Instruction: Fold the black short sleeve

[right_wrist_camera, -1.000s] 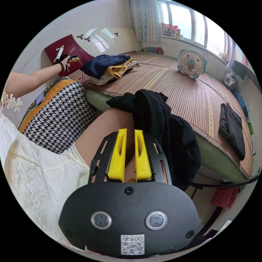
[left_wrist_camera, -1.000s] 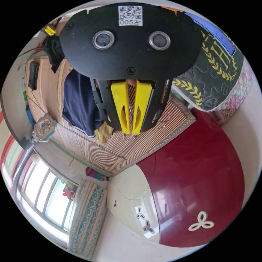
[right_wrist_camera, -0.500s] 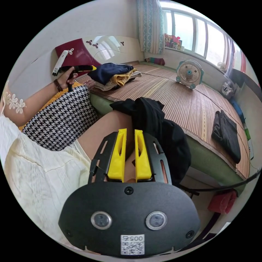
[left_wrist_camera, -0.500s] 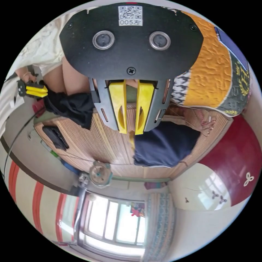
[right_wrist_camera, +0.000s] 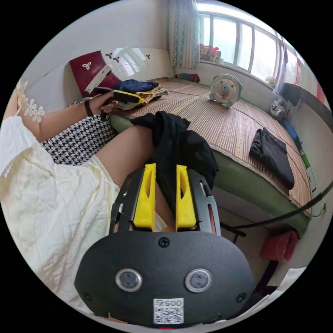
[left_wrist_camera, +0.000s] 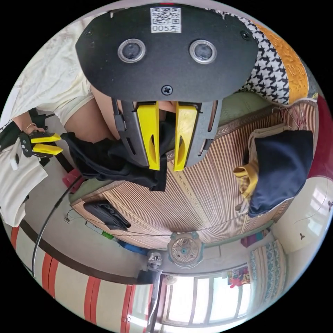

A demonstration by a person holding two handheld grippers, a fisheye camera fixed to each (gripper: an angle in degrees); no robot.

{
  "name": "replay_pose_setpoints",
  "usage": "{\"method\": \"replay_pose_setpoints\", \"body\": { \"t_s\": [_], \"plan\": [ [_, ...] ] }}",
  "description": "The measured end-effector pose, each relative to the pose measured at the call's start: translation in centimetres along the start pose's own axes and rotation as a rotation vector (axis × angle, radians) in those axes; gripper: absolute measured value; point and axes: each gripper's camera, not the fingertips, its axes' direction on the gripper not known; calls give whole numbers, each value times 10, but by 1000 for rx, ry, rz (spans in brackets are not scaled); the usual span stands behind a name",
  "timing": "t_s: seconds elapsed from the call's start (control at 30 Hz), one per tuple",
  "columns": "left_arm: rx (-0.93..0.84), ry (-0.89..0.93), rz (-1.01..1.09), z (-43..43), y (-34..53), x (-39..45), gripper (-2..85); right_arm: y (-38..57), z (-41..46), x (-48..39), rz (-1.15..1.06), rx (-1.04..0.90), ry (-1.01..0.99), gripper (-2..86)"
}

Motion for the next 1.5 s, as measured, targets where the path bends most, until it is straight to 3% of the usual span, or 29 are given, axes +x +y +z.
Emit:
{"method": "replay_pose_setpoints", "body": {
  "t_s": [0.23, 0.43, 0.8, 0.97, 1.3, 1.5],
  "plan": [
    [-130, 45, 142, 60, -43, 23, 82, 8, 23, -21, -82, -149, 131, 26],
    [-275, 43, 222, 115, -64, 33, 78, 11, -24, 1, 87, 46, 256, -7],
    [-251, 50, 358, 165, -97, 80, 80, 4, -33, 35, 247, 48, 350, -14],
    [-255, 73, 370, 181, -102, 89, 80, 1, -27, 32, 252, 10, 366, -14],
    [-92, 144, 327, 166, -122, 96, 78, -4, -20, 38, 269, -38, 380, -13],
    [-134, 137, 309, 192, -134, 96, 87, -12, -7, 51, 269, -58, 375, -13]
  ]
}}
